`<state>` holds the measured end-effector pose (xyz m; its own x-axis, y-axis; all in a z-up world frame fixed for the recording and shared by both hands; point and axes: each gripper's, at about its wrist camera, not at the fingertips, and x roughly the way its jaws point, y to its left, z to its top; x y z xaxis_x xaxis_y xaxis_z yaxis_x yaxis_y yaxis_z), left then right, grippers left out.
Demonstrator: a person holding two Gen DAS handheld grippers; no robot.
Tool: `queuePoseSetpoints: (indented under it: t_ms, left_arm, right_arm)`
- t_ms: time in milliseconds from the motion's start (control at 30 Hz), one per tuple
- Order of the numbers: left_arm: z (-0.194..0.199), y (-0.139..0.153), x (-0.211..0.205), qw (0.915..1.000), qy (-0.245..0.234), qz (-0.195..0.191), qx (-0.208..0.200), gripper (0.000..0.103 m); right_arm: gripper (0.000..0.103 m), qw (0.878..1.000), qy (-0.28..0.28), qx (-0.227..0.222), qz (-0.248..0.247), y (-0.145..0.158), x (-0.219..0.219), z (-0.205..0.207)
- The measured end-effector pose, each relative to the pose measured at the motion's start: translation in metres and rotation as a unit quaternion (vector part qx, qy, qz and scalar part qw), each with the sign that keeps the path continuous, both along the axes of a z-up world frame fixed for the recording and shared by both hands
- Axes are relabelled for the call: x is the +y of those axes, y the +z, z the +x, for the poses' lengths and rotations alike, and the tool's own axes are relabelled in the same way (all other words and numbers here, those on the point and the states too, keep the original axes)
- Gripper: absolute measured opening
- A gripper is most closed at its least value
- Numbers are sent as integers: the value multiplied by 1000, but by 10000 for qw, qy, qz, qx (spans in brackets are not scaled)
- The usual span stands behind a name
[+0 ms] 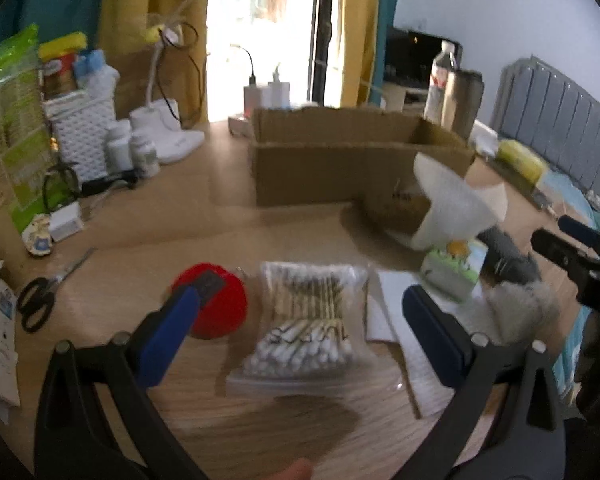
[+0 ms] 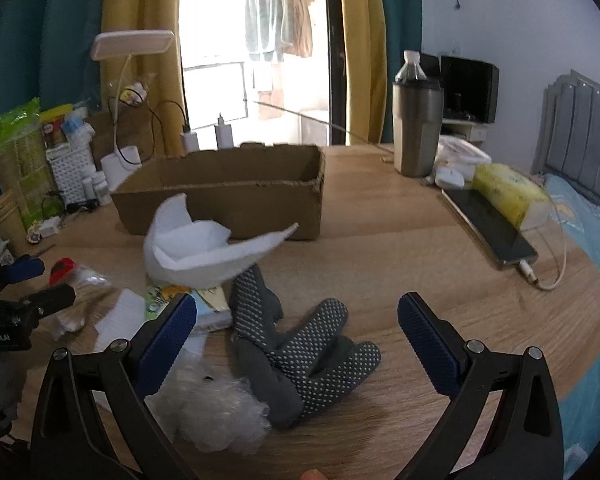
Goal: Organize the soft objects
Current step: 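Grasp the grey dotted glove with the right tool while the left tool grasps the cotton swab bag, then carry the glove with the right tool while the left tool carries the swab bag over the box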
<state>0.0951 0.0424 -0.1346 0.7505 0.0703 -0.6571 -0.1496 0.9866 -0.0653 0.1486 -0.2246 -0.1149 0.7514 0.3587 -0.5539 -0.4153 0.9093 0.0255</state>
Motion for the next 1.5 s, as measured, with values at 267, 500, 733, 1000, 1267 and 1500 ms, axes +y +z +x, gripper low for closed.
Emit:
queuePoseSetpoints:
  t_ms: [267, 500, 733, 1000, 1267, 1500]
  left_arm:
    - [7, -3, -7, 9998, -81, 75, 147, 98]
    - [9, -9, -12, 9993, -160, 66, 340, 82]
    - [8, -14, -17, 9986, -254, -2, 468, 60]
    - [2, -12, -24, 9981, -445, -148, 404, 49]
    - [-11, 9, -26, 9983, -545, -209, 52, 49]
    - [-18, 32, -26, 9979, -550, -204, -267, 49]
  right_arm:
    - [99, 9993, -15, 377, -17, -18, -7, 7]
    - [76, 9972, 165, 682, 265, -18, -10, 14]
    - [65, 9948, 372, 937, 110, -29, 3, 15]
    - [31, 9938, 564, 929, 250, -22, 8, 10]
    - [31, 9974, 424, 511, 284, 4, -1, -1]
    - [31, 9988, 354, 117, 315, 28, -7, -14]
